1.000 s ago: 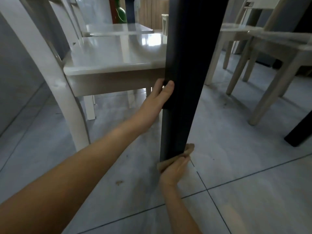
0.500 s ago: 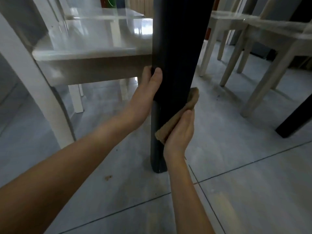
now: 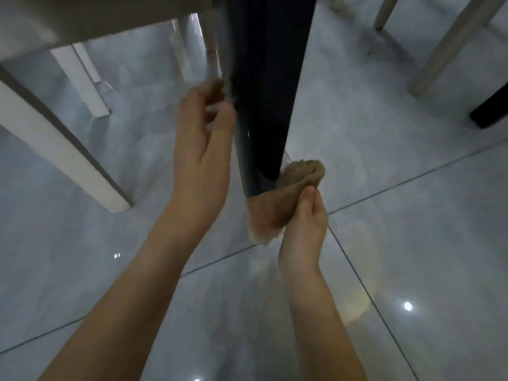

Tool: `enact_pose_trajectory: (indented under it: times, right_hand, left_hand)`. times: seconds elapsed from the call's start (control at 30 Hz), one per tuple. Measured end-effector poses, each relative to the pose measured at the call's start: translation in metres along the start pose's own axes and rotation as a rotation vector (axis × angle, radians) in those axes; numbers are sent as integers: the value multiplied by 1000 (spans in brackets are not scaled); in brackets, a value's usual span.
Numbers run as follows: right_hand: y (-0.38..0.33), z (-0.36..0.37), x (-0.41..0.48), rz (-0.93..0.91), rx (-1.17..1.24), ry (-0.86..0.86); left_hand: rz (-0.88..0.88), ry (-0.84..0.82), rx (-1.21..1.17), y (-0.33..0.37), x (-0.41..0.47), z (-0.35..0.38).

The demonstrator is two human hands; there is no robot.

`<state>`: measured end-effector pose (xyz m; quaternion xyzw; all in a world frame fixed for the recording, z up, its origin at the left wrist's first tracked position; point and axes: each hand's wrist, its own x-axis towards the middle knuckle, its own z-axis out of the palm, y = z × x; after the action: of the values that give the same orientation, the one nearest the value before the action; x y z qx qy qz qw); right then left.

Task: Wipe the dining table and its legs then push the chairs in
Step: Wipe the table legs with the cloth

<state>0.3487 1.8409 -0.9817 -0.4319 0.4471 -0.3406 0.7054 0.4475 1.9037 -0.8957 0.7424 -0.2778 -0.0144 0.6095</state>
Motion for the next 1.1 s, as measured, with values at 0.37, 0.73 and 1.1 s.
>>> enact_pose_trajectory:
  times: [0.37, 0.73, 1.1]
  right_hand:
    - [-208, -127, -165, 729, 341, 264]
    - [-644, -164, -332, 359, -257, 279]
    - [-690, -262, -504, 270, 19, 686]
  left_hand:
    - [-747, -441, 348, 186, -201, -109]
    - [-529, -639, 243, 589, -83, -175]
    - [-689, -681, 219, 606, -79, -244]
